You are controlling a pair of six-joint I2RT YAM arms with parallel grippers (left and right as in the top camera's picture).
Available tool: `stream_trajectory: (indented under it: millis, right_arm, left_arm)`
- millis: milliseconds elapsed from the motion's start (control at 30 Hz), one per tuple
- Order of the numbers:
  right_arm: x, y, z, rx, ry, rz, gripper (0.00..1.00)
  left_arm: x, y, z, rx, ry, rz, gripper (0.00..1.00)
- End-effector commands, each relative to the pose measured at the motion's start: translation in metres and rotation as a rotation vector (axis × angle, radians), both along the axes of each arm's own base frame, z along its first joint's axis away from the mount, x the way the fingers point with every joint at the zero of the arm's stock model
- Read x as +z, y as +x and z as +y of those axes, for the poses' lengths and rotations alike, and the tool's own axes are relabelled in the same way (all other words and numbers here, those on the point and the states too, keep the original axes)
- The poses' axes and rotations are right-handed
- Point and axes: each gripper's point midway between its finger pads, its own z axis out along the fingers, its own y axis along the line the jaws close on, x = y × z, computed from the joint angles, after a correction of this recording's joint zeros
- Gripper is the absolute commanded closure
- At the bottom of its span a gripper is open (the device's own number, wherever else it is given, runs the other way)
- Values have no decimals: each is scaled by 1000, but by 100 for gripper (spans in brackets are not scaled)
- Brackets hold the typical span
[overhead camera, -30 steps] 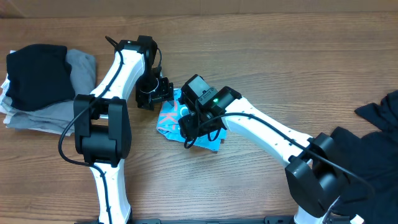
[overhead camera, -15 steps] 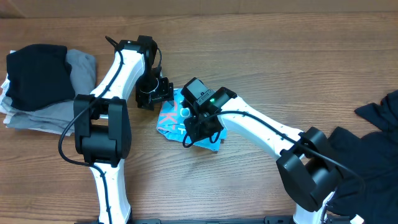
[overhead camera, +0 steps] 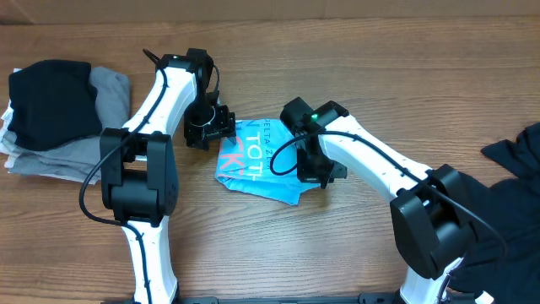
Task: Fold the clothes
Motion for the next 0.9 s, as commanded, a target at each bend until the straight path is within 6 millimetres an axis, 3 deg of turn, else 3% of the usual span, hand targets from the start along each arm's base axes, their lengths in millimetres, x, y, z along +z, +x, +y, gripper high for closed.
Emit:
stream_trajectory:
  millis: [0, 233, 333, 467, 567, 733, 867]
  right_arm:
    - [13, -16, 8, -18, 47, 38, 96]
    - [15, -45, 37, 19, 161, 154, 95]
    - [16, -52, 49, 75, 196, 168, 73]
    - [15, -49, 47, 87, 172, 144, 72]
    - [14, -37, 29, 21, 96, 94, 73]
    - [22, -21, 11, -48, 107, 63, 74]
    - [38, -5, 1, -102, 156, -5, 73]
  left_arm:
    - [-3, -6, -2, -18, 0, 18, 26]
    - [-1, -19, 0, -18, 11, 71, 26]
    - [0, -29, 11, -18, 68, 115, 26]
    - [1, -38, 25, -24, 154, 147, 27]
    - [2, -38, 26, -25, 156, 147, 31]
    - [27, -14, 25, -17, 134, 24, 32]
    - [62, 34, 16, -41, 93, -217, 28]
